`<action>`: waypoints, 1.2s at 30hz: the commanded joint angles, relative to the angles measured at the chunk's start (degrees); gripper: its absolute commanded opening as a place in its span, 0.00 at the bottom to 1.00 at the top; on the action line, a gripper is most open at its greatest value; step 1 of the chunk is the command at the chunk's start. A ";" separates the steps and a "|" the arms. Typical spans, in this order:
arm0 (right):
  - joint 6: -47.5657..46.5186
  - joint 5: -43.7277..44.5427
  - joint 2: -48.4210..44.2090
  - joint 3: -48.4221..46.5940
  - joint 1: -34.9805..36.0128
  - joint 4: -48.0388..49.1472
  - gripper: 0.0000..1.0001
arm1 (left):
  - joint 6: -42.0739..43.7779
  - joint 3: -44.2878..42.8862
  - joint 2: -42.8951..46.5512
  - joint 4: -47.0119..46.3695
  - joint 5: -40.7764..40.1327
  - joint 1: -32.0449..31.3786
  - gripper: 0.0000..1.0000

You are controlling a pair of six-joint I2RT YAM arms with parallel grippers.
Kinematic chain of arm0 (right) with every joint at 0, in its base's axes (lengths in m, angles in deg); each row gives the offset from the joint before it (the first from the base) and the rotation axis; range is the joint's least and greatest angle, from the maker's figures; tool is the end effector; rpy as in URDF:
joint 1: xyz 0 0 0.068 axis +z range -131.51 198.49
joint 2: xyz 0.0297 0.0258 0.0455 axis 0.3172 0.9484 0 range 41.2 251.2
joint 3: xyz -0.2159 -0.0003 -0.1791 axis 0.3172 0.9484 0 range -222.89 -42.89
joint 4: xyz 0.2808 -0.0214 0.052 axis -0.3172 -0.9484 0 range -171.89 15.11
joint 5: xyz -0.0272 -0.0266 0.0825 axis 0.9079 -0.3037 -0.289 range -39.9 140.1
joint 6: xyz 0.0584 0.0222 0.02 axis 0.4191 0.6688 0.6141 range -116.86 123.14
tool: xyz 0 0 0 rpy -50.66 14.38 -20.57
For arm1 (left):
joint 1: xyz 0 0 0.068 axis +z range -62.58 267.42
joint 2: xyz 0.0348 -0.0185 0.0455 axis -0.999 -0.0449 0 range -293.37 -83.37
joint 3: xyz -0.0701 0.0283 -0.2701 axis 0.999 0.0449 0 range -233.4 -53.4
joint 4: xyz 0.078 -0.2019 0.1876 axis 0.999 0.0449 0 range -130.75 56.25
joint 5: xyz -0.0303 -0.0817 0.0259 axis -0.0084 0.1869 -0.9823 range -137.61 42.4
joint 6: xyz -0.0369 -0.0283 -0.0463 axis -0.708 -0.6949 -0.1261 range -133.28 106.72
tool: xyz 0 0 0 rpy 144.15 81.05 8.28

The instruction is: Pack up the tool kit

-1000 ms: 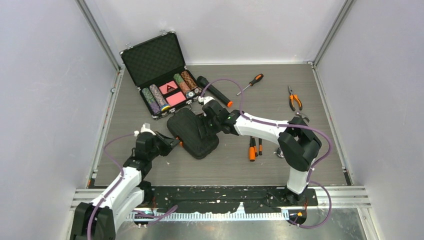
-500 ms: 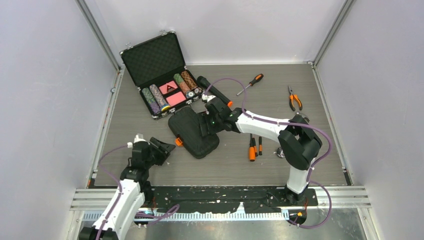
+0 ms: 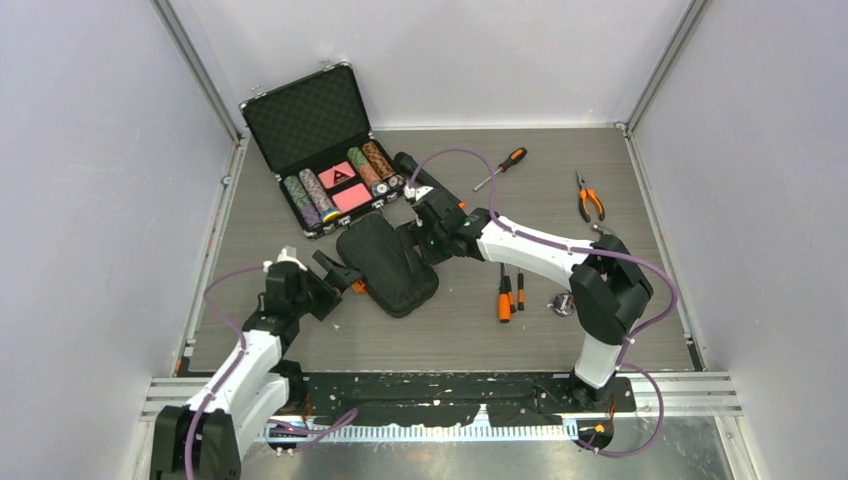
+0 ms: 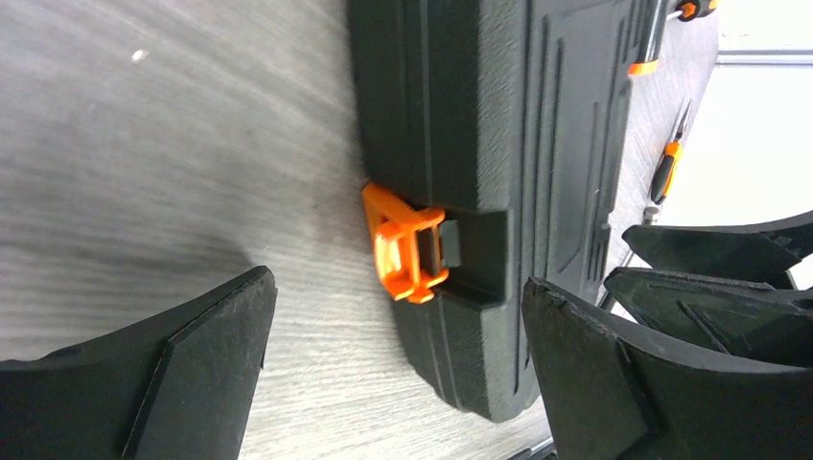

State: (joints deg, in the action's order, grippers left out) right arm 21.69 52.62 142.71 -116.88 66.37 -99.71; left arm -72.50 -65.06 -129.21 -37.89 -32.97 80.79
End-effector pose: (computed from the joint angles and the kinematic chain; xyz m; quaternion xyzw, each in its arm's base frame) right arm 0.2830 0.3096 0.2084 -0.2327 0.9172 0.1594 0.2814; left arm 0.1851 -0.0346 0.1310 -0.3424 0.8211 -0.3361 0.3092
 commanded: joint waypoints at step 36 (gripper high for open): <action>20.66 -33.31 7.41 25.47 -13.56 23.96 0.31 | 0.71 -6.94 -4.65 -13.34 18.10 -0.66 0.99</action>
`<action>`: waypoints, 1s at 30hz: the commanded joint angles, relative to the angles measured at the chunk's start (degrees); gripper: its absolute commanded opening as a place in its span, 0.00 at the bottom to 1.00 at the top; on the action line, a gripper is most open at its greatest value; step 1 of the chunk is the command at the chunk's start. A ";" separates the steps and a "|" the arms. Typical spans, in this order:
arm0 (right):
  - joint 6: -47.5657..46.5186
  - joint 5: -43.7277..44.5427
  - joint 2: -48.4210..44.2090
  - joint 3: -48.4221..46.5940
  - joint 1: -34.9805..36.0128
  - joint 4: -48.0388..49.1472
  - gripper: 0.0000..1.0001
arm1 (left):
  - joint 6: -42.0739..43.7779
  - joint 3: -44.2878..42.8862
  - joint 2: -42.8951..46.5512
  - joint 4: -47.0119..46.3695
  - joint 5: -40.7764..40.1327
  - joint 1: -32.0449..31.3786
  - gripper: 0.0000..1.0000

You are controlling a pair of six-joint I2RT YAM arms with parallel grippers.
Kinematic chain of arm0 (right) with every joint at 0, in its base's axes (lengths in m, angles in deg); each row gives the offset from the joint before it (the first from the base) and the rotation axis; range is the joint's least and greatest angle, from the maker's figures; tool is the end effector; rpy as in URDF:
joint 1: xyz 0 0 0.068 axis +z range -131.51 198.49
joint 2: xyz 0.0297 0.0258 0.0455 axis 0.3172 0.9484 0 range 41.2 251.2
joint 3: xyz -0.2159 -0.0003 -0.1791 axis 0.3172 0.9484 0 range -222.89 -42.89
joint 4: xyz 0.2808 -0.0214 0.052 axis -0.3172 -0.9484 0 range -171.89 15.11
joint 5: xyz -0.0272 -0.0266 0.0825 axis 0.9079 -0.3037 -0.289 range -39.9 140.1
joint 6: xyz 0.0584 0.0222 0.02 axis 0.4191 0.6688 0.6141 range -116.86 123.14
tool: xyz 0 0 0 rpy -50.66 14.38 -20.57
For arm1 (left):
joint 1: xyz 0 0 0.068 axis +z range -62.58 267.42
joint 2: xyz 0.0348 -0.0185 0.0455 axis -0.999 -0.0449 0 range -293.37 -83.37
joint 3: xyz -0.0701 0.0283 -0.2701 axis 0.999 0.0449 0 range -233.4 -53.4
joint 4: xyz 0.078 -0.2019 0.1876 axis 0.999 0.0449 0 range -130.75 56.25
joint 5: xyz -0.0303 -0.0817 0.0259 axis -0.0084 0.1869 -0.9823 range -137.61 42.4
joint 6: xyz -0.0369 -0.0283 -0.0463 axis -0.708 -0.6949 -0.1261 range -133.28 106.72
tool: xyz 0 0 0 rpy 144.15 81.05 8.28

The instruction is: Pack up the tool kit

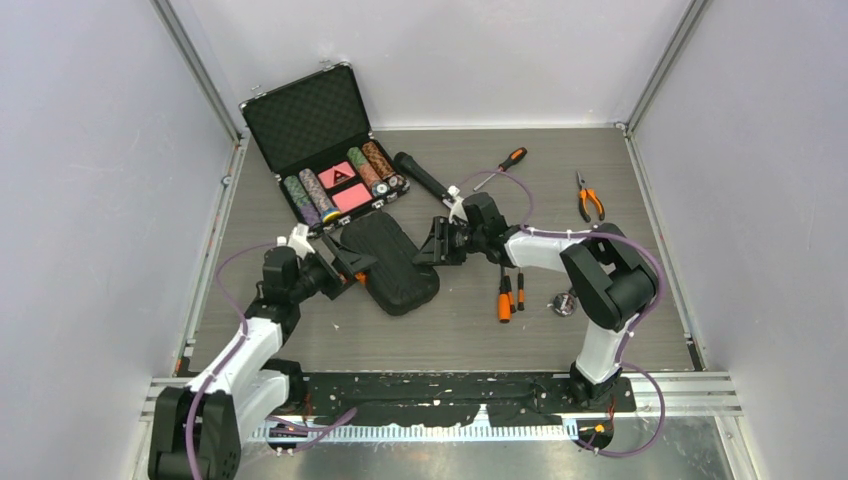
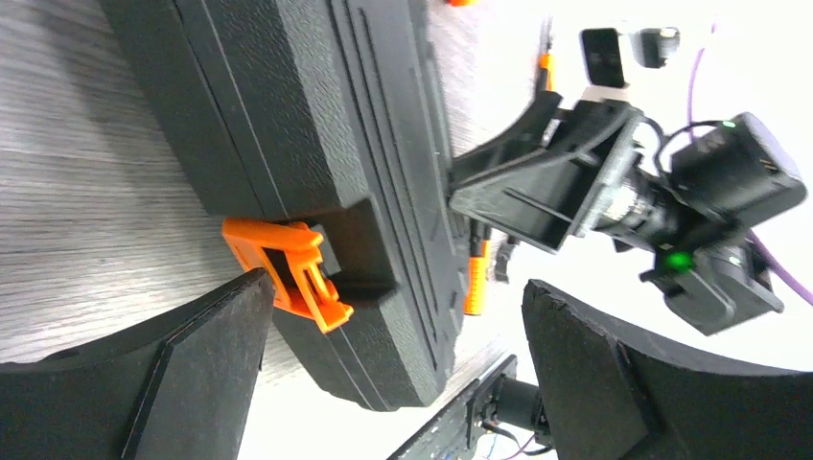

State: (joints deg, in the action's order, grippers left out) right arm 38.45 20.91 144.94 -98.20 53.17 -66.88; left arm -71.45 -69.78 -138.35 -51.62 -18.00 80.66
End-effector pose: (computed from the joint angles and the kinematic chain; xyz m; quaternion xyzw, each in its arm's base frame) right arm 0.3148 0.2484 0.1372 -0.1008 0.8791 0.4201 0.2012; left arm 0.2143 -0.0510 0.1584 -0.2399 0.8029 -0.4529 0.3044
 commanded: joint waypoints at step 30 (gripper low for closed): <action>6.31 -1.33 10.23 9.91 -3.00 -3.18 0.28 | -3.89 -0.99 7.24 9.32 -10.98 -9.12 0.99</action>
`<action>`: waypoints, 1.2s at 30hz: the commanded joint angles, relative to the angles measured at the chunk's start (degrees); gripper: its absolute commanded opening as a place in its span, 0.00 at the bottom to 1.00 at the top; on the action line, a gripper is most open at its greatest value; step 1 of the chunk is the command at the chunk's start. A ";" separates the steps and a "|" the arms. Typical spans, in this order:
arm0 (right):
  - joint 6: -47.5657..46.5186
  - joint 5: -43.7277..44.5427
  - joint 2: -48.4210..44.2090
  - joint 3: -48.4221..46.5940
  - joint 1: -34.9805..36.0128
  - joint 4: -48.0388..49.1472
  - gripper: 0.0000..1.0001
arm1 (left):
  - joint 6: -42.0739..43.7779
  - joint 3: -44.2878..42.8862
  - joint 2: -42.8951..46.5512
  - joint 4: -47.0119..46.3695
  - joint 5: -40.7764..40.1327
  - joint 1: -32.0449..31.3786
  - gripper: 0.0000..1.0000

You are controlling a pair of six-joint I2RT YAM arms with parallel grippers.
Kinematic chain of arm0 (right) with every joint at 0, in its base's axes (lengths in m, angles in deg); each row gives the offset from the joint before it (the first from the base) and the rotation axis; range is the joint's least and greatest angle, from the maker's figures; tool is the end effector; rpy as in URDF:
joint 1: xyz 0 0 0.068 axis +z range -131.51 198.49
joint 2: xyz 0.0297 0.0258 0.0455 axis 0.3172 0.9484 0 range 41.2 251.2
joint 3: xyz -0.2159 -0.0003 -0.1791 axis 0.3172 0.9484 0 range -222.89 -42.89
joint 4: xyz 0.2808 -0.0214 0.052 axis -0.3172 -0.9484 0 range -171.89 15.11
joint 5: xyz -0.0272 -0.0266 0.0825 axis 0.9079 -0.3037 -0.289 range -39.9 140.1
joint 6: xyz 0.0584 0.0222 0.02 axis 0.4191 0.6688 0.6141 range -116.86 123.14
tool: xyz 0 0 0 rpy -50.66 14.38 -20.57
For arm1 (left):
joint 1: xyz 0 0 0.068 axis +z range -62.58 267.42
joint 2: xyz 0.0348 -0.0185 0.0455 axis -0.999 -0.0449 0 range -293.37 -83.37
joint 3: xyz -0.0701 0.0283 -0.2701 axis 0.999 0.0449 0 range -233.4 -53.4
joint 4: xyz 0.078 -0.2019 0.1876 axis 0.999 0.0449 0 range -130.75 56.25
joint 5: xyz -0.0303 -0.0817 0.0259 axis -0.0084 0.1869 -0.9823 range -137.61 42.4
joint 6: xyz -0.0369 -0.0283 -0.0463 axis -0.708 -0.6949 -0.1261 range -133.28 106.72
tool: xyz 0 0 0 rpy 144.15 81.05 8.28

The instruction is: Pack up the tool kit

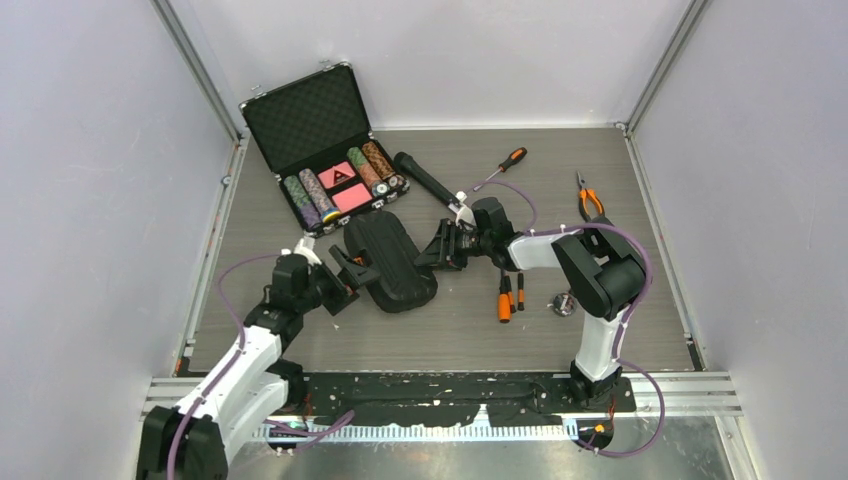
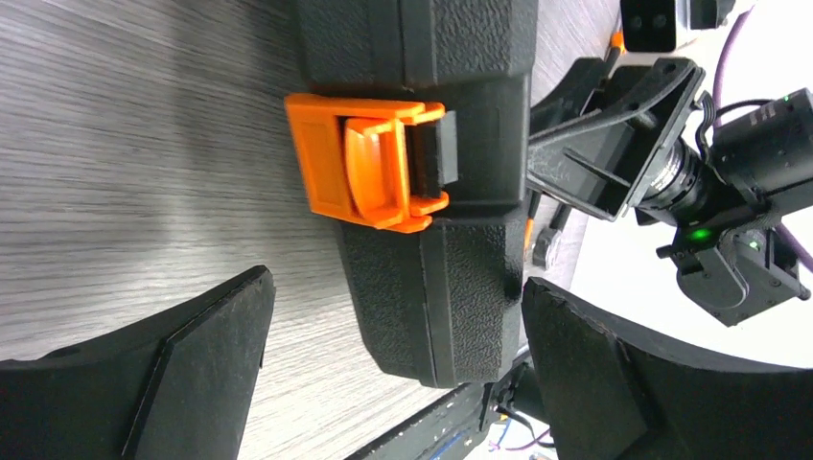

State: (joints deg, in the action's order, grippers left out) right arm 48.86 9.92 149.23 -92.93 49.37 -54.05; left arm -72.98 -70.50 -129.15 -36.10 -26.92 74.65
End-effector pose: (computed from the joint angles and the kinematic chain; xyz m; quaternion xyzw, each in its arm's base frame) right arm 0.3171 0.2284 0.1052 -0.0430 0.8537 0.5005 0.1374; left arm 0.1906 -0.0618 0.1635 -0.2666 0.8282 -0.4035 0.2832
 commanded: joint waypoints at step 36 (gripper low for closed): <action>-11.61 34.65 -43.85 11.21 0.71 -32.26 0.82 | 25.99 -47.57 -29.41 52.03 -62.09 -45.73 0.17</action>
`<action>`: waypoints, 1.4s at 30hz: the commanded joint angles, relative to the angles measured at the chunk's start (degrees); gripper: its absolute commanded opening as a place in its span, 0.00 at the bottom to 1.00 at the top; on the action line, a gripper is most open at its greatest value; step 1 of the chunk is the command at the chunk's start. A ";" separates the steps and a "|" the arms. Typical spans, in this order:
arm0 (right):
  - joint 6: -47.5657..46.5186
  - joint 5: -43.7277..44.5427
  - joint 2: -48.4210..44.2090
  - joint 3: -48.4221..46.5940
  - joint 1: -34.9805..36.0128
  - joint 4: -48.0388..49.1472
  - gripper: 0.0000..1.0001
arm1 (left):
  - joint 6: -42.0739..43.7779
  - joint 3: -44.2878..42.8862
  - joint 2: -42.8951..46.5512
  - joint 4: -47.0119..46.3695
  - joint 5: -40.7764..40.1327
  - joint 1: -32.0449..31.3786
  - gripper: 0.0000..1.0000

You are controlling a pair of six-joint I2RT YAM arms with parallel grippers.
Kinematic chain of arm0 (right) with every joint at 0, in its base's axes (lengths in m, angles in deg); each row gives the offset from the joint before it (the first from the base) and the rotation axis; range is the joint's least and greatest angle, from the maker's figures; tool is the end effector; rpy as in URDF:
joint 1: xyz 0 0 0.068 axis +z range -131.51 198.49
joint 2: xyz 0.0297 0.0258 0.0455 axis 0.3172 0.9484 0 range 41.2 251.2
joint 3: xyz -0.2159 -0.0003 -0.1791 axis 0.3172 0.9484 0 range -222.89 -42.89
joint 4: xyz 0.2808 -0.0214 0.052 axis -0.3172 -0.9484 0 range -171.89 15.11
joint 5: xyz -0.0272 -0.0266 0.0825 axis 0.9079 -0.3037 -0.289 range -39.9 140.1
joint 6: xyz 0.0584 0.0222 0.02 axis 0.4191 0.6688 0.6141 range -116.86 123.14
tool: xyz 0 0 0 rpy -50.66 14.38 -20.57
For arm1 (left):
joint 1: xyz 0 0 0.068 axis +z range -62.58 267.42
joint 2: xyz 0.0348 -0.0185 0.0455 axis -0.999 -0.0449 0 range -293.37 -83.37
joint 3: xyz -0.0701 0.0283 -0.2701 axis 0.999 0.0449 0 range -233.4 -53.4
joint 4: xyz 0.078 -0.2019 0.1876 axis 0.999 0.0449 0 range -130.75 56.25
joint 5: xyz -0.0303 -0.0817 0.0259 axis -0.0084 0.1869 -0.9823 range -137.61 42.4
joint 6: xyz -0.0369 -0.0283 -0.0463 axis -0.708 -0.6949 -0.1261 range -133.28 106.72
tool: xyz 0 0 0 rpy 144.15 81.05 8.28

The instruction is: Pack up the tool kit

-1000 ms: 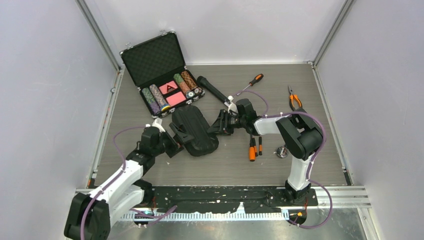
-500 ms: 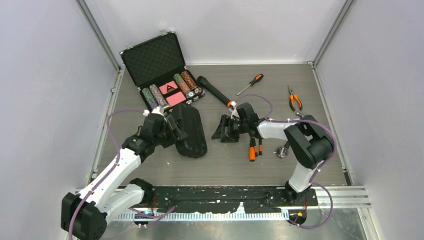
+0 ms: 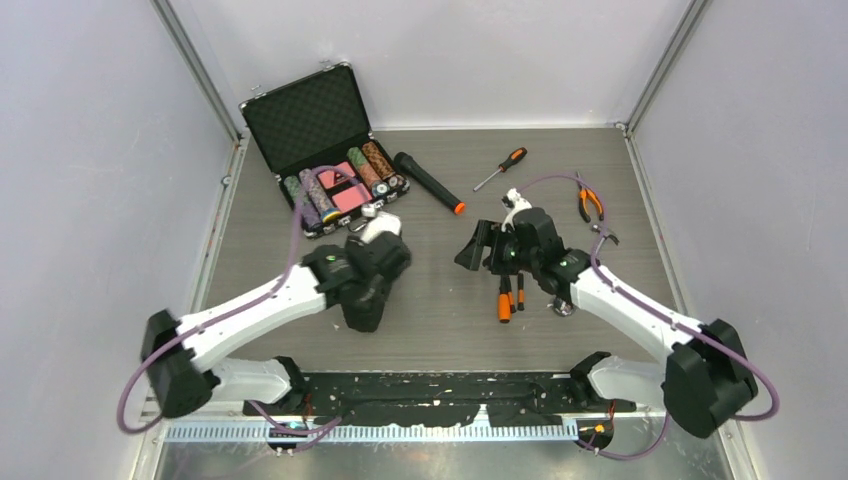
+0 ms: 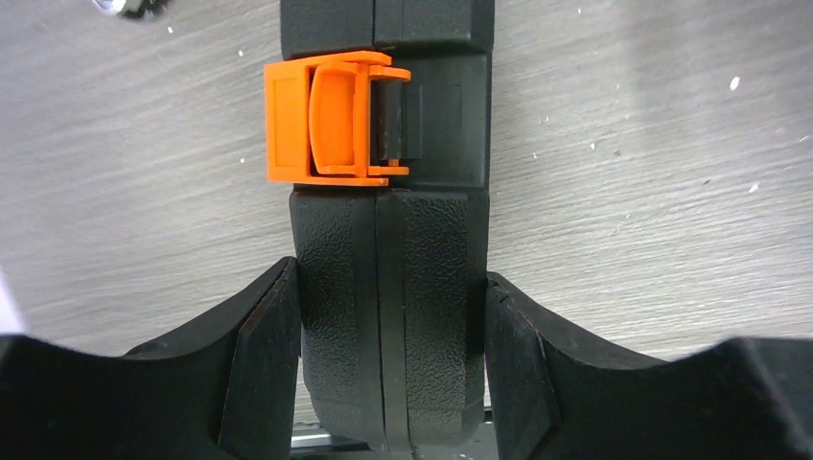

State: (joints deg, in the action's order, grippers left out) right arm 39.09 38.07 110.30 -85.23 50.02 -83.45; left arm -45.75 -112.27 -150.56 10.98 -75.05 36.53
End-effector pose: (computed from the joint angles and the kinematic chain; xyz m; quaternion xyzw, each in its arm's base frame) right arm 0.2449 0.1629 0.2270 -0.0140 0.8846 0.3311 0.3281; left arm 0.1773 -0.1803 0.2804 0.0897 0.9362 0.0042 0.3399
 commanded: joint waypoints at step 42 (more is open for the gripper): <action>9.49 -5.31 -7.61 19.25 -1.36 17.35 0.78 | -6.18 5.27 -4.87 -20.18 12.50 -4.57 1.00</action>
State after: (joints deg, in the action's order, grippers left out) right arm 44.05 39.29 100.27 -67.97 48.73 -77.11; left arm -50.27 -110.02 -158.15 -2.44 -67.96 28.95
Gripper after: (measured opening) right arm 0.771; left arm 0.994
